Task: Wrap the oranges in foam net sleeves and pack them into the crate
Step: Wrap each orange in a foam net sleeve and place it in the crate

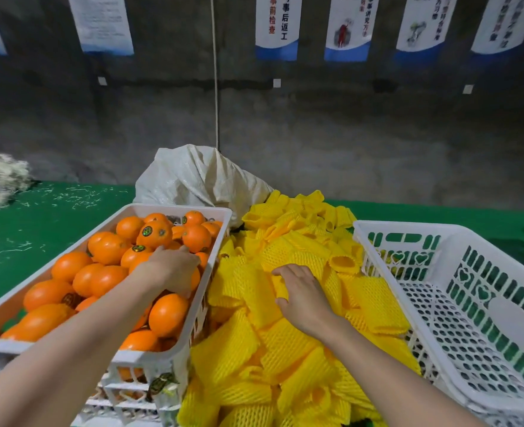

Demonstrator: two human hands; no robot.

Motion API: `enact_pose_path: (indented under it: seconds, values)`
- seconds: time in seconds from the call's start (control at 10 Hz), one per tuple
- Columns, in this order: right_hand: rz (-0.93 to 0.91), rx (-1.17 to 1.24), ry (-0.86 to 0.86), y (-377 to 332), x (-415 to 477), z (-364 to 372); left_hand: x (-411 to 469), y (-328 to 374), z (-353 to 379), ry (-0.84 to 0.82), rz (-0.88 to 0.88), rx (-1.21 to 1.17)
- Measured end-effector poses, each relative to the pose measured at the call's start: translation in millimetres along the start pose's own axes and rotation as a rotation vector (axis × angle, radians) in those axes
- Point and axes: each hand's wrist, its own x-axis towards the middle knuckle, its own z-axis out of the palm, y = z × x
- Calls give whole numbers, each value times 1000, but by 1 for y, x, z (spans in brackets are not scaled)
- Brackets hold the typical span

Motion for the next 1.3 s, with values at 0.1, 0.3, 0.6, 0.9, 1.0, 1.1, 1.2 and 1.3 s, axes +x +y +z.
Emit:
enact_pose_path:
  seconds: [0.1, 0.3, 0.6, 0.9, 1.0, 1.1, 1.2, 1.3]
  values:
    - [25, -42, 13, 6, 0, 2, 7, -5, 7, -12, 79, 106]
    - [54, -166, 50, 25, -2, 5, -6, -1, -4, 233, 28, -102]
    - [22, 389, 690, 9, -5, -57, -29, 64, -10, 203, -17, -1712]
    - [-266, 655, 614, -36, -45, -33, -37, 141, 14, -340, -16, -2323]
    - [-84, 859, 528, -36, -46, -25, -40, 145, 28, -437, 2, -2367]
    - [248, 917, 439, -30, -33, -26, -45, 147, 34, -322, -84, -2277]
    - [329, 749, 341, -27, -24, -23, -49, 150, 38, -69, -192, -2145]
    - [295, 713, 428, -26, -27, -22, -56, 152, 37, 153, -134, -1986]
